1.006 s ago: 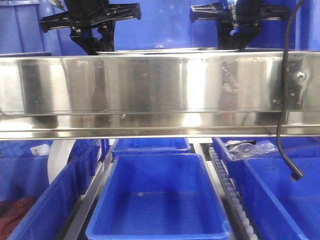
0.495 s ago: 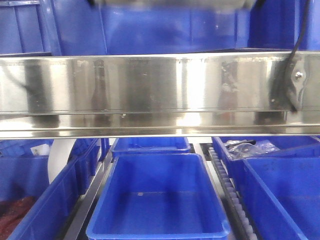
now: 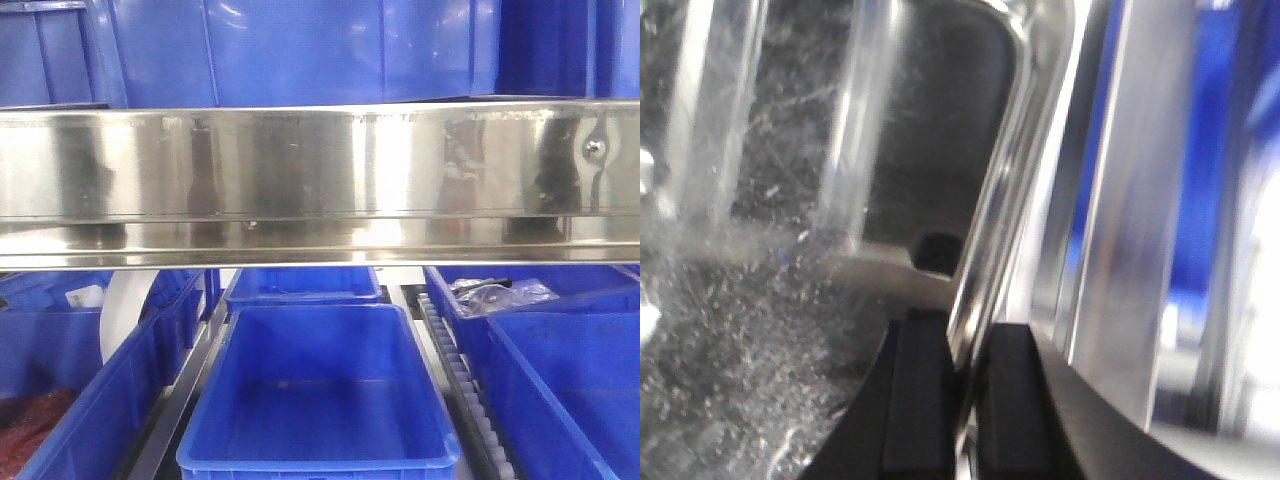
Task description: Stack silver trays without gaps
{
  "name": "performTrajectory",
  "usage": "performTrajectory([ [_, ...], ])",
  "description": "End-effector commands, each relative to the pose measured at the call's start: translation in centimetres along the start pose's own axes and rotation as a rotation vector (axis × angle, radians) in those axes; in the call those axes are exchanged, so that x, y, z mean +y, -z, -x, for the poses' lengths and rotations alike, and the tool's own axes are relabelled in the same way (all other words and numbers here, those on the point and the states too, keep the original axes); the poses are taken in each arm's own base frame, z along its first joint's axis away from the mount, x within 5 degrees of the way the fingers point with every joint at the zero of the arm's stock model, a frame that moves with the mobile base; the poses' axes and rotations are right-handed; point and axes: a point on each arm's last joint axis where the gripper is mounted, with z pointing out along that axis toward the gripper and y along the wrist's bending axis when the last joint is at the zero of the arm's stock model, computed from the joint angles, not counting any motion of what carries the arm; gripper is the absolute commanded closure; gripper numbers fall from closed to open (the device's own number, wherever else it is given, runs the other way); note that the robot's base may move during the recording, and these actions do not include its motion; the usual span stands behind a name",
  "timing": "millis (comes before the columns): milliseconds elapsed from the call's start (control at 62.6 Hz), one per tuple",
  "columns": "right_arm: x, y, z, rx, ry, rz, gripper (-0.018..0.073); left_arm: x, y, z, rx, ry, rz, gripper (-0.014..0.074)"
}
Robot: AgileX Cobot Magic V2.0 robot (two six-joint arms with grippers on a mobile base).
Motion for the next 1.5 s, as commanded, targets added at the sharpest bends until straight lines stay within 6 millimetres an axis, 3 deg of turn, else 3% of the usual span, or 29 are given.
performTrajectory([
  [0,0.2,2.5,-1.3,-0.099,0.032,0.058,0.0502,-0.4,3.0,-1.9,-0.002,-0.054,-0.017,0.0637],
  [271,-0.7,2.8,-4.6,-0.060,0.018,0.056,0.0502,-1.5,3.4,-5.6,0.059,-0.099,-0.042,0.0637],
  [591,-1.1,6.5,-6.4,-0.133,-0.007,0.147,0.0502,-3.0,6.3,-7.8,0.014,-0.153,-0.115,0.0637],
  [846,-1.2,8.2,-7.1,-0.177,-0.016,0.192,0.0502,-2.9,7.1,-8.0,-0.010,-0.149,-0.125,0.0637],
  [1485,-1.3,8.1,-7.4,-0.148,-0.014,0.182,0.0502,-2.9,7.1,-8.0,-0.010,-0.148,-0.127,0.0638],
])
